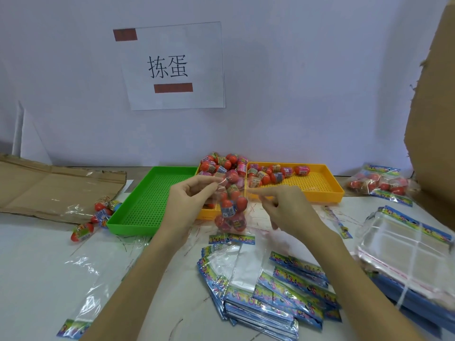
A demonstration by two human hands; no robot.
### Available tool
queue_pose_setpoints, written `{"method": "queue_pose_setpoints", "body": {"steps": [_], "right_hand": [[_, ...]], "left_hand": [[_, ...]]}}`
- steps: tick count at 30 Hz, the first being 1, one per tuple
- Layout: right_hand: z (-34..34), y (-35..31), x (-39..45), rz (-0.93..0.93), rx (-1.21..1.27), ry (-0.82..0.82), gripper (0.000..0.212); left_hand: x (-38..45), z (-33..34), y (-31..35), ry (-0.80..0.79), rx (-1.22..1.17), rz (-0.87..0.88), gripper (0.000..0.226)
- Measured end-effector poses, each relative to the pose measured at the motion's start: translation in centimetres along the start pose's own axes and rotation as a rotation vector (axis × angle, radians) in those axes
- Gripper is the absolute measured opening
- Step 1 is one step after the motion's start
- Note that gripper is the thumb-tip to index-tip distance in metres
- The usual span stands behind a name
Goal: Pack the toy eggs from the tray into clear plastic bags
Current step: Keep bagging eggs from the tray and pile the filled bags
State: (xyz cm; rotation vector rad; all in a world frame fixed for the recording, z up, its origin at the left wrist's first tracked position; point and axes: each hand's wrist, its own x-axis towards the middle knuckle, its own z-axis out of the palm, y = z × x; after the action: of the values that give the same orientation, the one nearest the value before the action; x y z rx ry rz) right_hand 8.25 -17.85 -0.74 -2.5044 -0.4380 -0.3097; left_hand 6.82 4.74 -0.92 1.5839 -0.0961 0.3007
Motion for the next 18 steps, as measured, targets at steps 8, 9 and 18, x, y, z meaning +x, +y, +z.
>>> {"method": "queue_pose_setpoints", "body": {"steps": [8,9,18], "right_hand": [[-0.61,0.41,0.39,0.076,0.014,-0.066,0.040],[-0.59,0.55,0.33,0.083,0.056,-0.077,0.035],[-1.03,-0.21,0.51,0.190,0.447,-0.008,0.059]], "left_hand": [[0.02,-0.14,-0.19,-0.018,0.001,0.016,0.015],[0.03,-0.14,-0.22,-0.022,0.004,0.019,0.015],[0.15,-0.20,-0.34,-0.038,-0.007,0.007,0.015]]}}
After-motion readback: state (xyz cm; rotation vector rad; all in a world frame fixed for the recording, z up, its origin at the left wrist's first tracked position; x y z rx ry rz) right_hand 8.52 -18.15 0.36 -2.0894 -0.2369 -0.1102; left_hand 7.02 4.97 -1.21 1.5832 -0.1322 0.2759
